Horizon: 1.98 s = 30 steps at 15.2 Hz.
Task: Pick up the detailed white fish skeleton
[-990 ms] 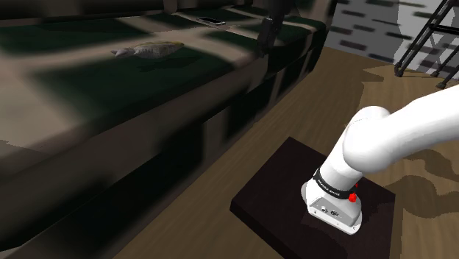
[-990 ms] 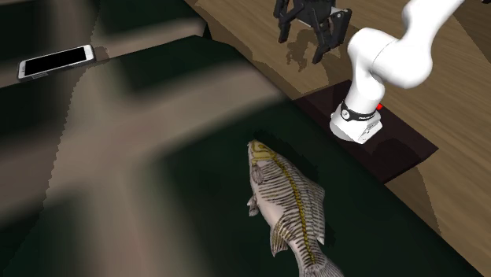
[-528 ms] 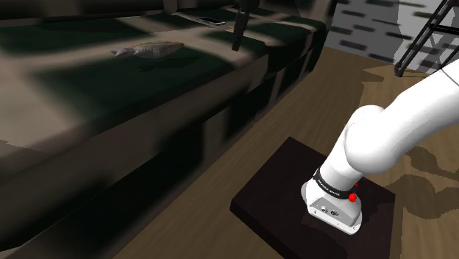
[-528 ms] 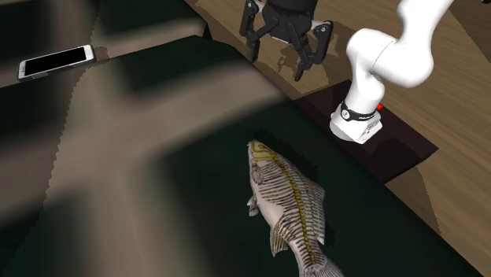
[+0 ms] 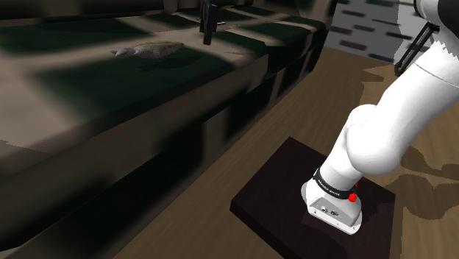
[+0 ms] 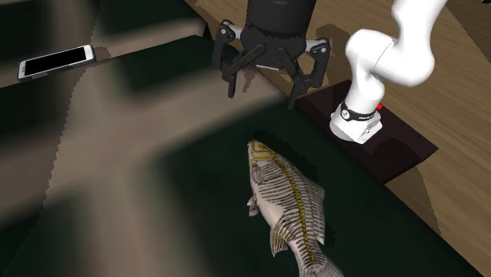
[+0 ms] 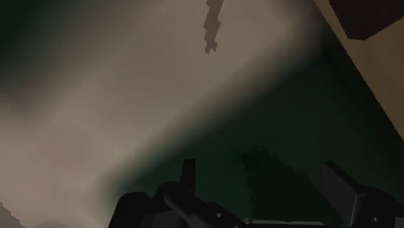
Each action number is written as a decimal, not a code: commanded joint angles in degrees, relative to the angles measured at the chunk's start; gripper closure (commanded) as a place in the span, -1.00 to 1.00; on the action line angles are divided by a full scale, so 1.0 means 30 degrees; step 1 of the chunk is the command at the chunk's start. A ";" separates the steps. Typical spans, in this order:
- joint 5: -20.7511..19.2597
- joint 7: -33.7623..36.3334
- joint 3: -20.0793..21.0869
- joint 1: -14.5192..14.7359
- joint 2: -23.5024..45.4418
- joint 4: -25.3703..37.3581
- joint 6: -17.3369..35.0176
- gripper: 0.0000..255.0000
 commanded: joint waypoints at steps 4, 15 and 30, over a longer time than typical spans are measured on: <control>0.0338 -0.3056 0.0613 0.0891 0.2546 0.3154 -0.0196 -1.00; 0.0504 -0.4805 0.1085 0.1360 0.3474 0.2471 0.1617 -1.00; 0.0486 -0.4777 0.1086 0.1362 0.3618 0.3423 0.0808 1.00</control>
